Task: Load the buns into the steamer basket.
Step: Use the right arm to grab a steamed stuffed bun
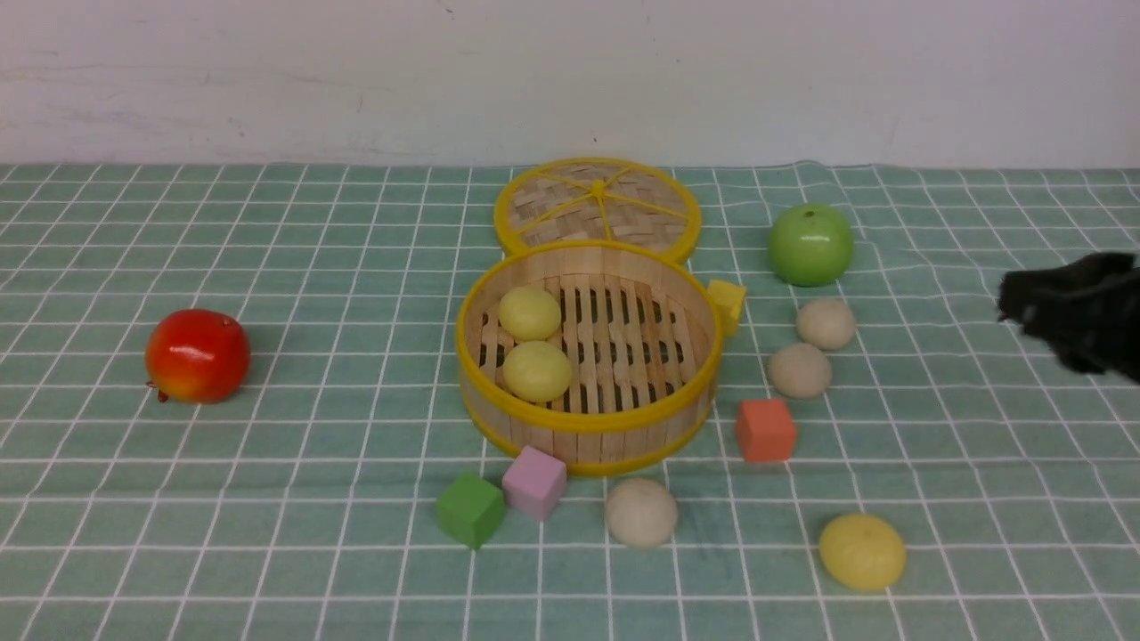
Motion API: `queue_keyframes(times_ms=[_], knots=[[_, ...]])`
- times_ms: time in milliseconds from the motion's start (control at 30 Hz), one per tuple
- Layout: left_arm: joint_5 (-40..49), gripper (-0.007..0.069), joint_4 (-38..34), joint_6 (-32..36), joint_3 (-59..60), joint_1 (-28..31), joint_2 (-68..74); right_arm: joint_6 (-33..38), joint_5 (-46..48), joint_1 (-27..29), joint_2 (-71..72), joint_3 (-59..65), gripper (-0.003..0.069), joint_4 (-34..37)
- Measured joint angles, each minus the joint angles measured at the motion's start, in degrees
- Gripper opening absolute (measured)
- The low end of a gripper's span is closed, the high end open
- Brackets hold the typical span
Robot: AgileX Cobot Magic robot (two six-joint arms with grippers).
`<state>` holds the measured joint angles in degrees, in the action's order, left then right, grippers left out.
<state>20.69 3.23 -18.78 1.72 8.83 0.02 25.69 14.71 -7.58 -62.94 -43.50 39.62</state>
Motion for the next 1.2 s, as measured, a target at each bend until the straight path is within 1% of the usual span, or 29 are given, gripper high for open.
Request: queue_keyframes(times_ms=[33,100,200,333,367,467,567,767,867,933,967,1000,1200], knots=[[0.0,0.0019,0.05,0.0,0.0,-1.26,0.0,1.74,-0.05,-2.57,-2.8,-0.49,0.024,0.2],[0.01,0.0019,0.05,0.0,0.0,-3.14,0.0,2.25,0.65,-4.08,-5.11,-1.17,0.024,0.2],[0.01,0.002,0.05,0.0,0.0,-5.24,0.0,2.29,3.54,-4.68,-7.45,-2.76,0.024,0.22],[0.01,0.0023,0.05,0.0,0.0,-8.23,0.0,2.29,11.45,-4.81,-9.42,-6.15,0.024,0.2],[0.01,0.0024,0.05,0.0,0.0,-8.23,0.0,2.29,11.84,-4.81,-9.42,-6.29,0.024,0.2],[0.01,0.0025,0.05,0.0,0.0,-11.2,0.0,1.18,17.1,-4.94,-10.24,-8.41,0.024,-1.91],[0.01,0.0026,0.05,0.0,0.0,-11.77,0.0,-0.27,19.56,-4.99,-10.76,-9.2,0.024,-4.41],[0.01,0.0034,0.05,0.0,0.0,-12.01,0.0,-5.48,27.02,-4.99,-14.31,-10.4,0.024,-11.6],[0.01,0.0038,0.05,0.0,0.0,-12.01,0.0,-8.8,32.26,-5.08,-18.59,-14.69,0.024,-16.59],[0.01,0.0039,0.05,0.0,0.0,-12.01,0.0,-9.9,34.86,-5.32,-20.45,-17.87,0.024,-18.49],[0.01,0.004,0.05,0.0,0.0,-12.01,0.0,-11.83,38.86,-6.43,-23.06,-21.84,0.024,-21.66],[0.01,0.0041,0.05,0.0,0.0,-12.01,0.0,-13.03,40.0,-7.4,-24.4,-23.25,0.024,-23.62],[0.01,0.005,0.05,0.0,0.0,-12.01,0.0,-23.98,42.18,-13.6,-31.18,-25.63,0.024,-34.72]])
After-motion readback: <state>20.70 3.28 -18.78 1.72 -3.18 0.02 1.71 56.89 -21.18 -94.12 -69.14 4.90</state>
